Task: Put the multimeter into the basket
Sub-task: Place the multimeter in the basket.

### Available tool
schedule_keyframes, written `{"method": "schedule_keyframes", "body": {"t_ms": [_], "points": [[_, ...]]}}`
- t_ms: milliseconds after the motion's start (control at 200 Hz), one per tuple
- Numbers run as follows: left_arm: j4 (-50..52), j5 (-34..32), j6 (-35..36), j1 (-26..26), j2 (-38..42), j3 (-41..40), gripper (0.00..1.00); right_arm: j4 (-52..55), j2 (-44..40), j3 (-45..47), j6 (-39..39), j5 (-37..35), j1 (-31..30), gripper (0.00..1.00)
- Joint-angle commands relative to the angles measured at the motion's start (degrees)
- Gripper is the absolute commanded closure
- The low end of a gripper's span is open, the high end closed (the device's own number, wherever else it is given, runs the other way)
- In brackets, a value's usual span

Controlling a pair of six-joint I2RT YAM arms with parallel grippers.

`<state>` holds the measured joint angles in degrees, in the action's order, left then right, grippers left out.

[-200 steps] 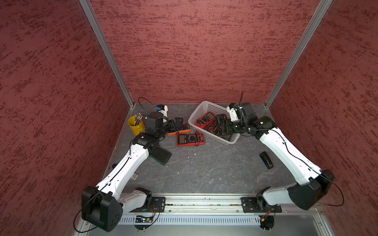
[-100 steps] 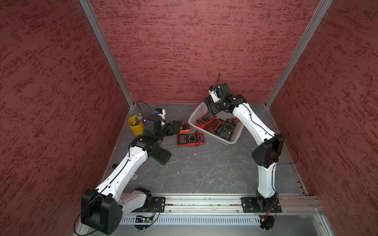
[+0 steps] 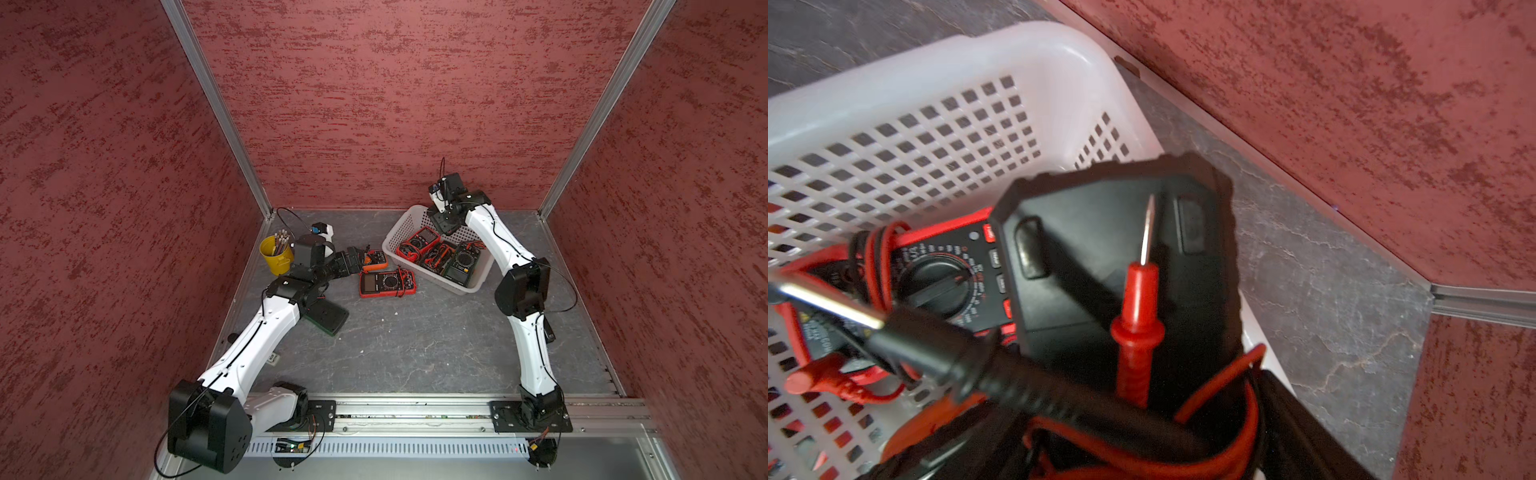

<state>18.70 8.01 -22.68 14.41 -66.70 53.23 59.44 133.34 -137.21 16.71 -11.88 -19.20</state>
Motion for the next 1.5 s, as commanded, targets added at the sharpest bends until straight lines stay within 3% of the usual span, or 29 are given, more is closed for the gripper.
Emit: {"method": "schedule_keyframes", "body": {"t_ms": [0, 787, 1247, 1493], "points": [[-0.5, 1.4, 0.0, -0.5, -0.1, -0.7, 0.00, 0.1, 1.2, -2.1, 2.1, -0.3, 1.1, 0.57], [-1.7, 2.9, -1.0, -0.9, -1.7, 0.4, 0.00, 2.6, 6.6, -2.0, 8.9, 1.1, 1.5, 0.48], [-2.1, 3.5, -1.2, -1.0, -2.2, 0.2, 0.00, 3.1, 8.1, -2.0, 8.5, 0.4, 1.6, 0.16], [0.5, 5.6, 2.8, -0.9, -4.0, 2.3, 0.00, 3.9, 5.5, -2.0, 7.6, 1.5, 1.5, 0.12]]}}
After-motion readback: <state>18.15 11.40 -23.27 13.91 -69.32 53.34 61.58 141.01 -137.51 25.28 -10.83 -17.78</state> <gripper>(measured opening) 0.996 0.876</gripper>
